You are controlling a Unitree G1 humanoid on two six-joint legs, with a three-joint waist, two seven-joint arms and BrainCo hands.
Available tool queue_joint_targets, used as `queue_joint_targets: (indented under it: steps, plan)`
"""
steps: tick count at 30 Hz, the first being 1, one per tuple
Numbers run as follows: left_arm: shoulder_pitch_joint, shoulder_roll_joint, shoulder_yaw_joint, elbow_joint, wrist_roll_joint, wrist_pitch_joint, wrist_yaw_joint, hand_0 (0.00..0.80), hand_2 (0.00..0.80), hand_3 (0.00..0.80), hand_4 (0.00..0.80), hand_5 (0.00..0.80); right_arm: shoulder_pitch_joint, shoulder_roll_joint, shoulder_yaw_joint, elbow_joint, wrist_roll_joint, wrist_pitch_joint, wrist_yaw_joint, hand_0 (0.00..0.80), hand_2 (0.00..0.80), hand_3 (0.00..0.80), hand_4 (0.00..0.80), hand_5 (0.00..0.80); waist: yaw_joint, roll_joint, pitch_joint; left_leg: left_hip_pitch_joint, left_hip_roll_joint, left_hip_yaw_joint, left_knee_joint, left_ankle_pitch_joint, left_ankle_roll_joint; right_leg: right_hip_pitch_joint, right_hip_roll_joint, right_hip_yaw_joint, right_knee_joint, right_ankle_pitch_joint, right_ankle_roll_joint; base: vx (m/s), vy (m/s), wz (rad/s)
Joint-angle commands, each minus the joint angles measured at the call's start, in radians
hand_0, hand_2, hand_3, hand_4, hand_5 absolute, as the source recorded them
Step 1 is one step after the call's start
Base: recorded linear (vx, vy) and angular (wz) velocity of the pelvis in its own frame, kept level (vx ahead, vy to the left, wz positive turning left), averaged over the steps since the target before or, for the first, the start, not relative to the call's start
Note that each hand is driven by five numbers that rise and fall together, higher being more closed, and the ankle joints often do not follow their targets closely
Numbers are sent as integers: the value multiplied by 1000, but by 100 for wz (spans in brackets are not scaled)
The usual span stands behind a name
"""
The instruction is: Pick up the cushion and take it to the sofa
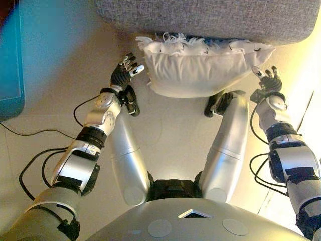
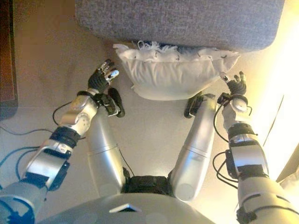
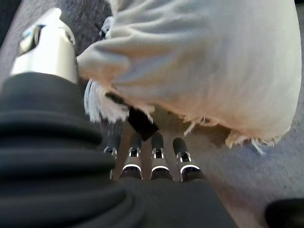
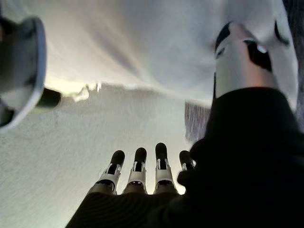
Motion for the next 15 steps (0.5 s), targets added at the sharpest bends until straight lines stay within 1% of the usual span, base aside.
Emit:
queue_joint_targets:
  steps: [1, 5, 9, 15]
  plan:
    - [-54, 19, -46, 47, -37, 38, -29, 0, 0, 0, 0, 0, -38, -24, 15, -11, 18, 7, 67, 0, 0, 0, 0, 0, -8, 6, -18, -5, 28, 38, 99, -145, 57, -8, -13, 26, 8, -17, -13, 17, -62, 6]
    - [-109, 46, -58, 92, -60, 92, -55, 0, 0, 0, 0, 0, -106, -54, 61, 2, -11, 47, 92, 0, 0, 0, 0, 0, -10, 7, -11, -48, 39, 33, 148, -157, 57, -52, -20, 37, 57, -30, -15, 29, -57, 2]
    - [-157, 57, -86, 127, -47, 122, -85, 0, 0, 0, 0, 0, -166, -59, 98, 39, -11, 66, 89, 0, 0, 0, 0, 0, -10, 9, -5, -82, 41, 23, 193, -173, 54, -86, -22, 48, 102, -46, -18, 18, -51, 10]
    - [-242, 48, -118, 207, -27, 192, -49, 0, 0, 0, 0, 0, -235, -43, 140, 68, -35, 106, 81, 0, 0, 0, 0, 0, -14, 0, -4, -141, 44, 5, 273, -204, 55, -144, -19, 63, 176, -75, -26, 5, -41, 2]
